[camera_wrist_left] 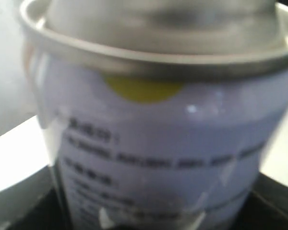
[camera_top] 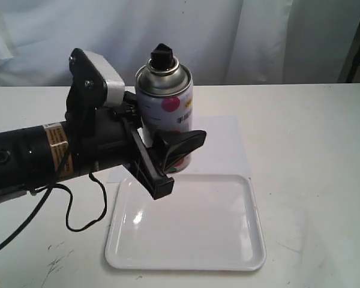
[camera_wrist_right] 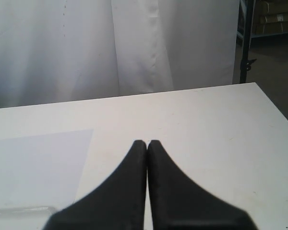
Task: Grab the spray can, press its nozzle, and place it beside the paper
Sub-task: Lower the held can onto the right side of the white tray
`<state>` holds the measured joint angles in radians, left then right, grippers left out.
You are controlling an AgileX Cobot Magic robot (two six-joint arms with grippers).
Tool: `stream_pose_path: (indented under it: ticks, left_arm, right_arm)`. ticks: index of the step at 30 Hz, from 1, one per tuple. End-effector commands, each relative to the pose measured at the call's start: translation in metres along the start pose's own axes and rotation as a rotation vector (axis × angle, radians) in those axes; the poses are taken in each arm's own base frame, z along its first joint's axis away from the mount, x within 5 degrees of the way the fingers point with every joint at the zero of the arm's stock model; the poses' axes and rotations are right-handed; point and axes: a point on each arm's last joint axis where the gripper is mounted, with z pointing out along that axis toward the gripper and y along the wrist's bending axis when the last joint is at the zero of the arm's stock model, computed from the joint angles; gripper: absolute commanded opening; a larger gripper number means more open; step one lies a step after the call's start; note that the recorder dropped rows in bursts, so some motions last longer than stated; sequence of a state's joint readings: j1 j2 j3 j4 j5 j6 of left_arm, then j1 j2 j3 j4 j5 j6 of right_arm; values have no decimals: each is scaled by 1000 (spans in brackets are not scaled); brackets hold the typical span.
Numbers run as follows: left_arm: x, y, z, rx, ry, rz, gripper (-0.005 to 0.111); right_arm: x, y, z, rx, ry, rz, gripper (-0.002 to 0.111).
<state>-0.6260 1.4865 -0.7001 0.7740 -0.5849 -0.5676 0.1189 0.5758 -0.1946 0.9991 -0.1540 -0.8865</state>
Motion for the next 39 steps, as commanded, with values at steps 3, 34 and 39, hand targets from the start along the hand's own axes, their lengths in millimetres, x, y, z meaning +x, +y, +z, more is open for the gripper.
stream_pose_path:
  ticks: [3,34,39]
  left_arm:
    - [8,-7,13,112,-59,-37,0]
    - [76,2,89,307,-14,-47,0]
    - [83,7,102,307,-12,-25,0]
  right_arm:
    - [1,0,0,3,0,11,0]
    - [1,0,0,3,0,11,0]
    - [1,0,0,3,0,13,0]
